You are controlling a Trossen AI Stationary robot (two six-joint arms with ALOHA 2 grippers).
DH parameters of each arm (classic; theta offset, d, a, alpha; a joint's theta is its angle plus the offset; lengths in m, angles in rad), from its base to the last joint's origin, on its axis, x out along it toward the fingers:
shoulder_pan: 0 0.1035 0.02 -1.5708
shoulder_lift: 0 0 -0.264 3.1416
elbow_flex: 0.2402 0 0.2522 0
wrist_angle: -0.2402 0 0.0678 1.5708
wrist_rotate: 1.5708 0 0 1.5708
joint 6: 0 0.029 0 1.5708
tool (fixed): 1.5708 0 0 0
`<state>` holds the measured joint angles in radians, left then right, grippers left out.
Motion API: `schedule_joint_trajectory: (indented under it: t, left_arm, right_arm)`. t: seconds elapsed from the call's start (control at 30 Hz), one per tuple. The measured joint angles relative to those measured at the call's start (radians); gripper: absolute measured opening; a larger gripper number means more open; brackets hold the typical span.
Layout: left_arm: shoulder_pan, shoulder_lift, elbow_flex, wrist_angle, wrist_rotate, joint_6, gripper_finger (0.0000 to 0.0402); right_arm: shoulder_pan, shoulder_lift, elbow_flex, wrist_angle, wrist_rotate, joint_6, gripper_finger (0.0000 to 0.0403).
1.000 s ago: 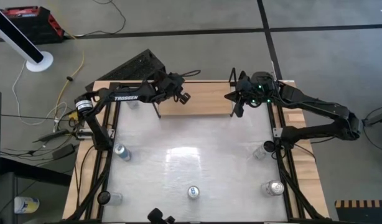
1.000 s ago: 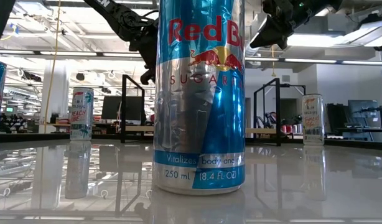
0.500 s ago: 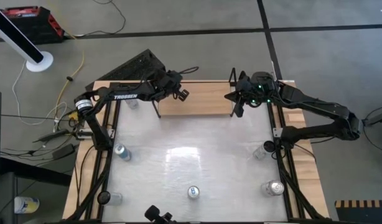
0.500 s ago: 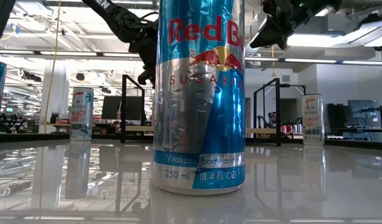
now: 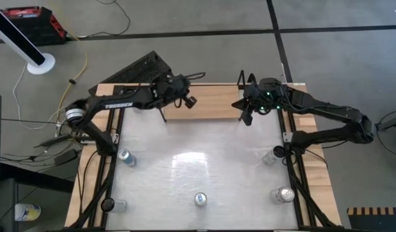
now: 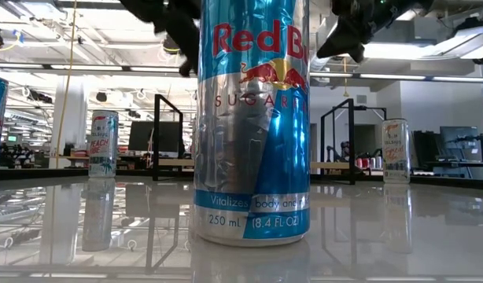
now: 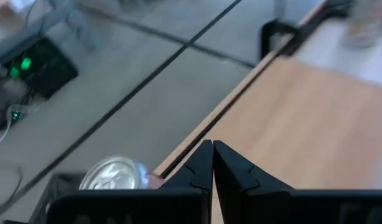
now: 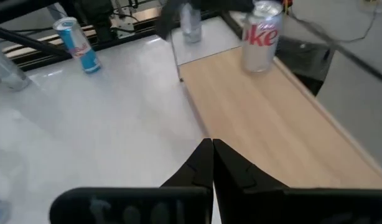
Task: Place canned beverage on shelf
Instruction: Put the silver soda can on the shelf aligned with the other silver soda can
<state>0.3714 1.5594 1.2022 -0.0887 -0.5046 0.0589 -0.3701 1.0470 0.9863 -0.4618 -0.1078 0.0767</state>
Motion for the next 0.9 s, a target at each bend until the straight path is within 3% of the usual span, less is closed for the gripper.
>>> schedule_joint_trajectory:
  t: [0.2, 0.4, 0.57, 0.67, 0.8, 0.9]
  left_arm:
    - [-0.162, -0.175, -0.084, -0.035, 0.001, 0.024, 0.0000]
    - [-0.335, -0.376, -0.270, 0.055, 0.002, 0.043, 0.0000]
    - [-0.427, -0.506, -0.390, 0.165, 0.014, 0.061, 0.0000]
    - [-0.454, -0.554, -0.426, 0.170, 0.073, 0.032, 0.0000]
    - [-0.487, -0.576, -0.456, 0.173, 0.151, 0.010, 0.0000]
    - [-0.504, -0.574, -0.457, 0.179, 0.169, 0.012, 0.0000]
  right_arm:
    - [0.182, 0.000, 0.000, -0.045, 0.000, 0.140, 0.0024]
    - [0.508, 0.002, 0.054, -0.151, 0.027, 0.393, 0.0023]
    - [0.819, 0.053, 0.149, -0.282, 0.101, 0.791, 0.0021]
    - [0.983, 0.116, 0.209, -0.367, 0.107, 1.079, 0.0020]
    - [1.150, 0.219, 0.275, -0.501, 0.134, 1.450, 0.0020]
    - [1.241, 0.278, 0.312, -0.614, 0.135, 1.642, 0.0023]
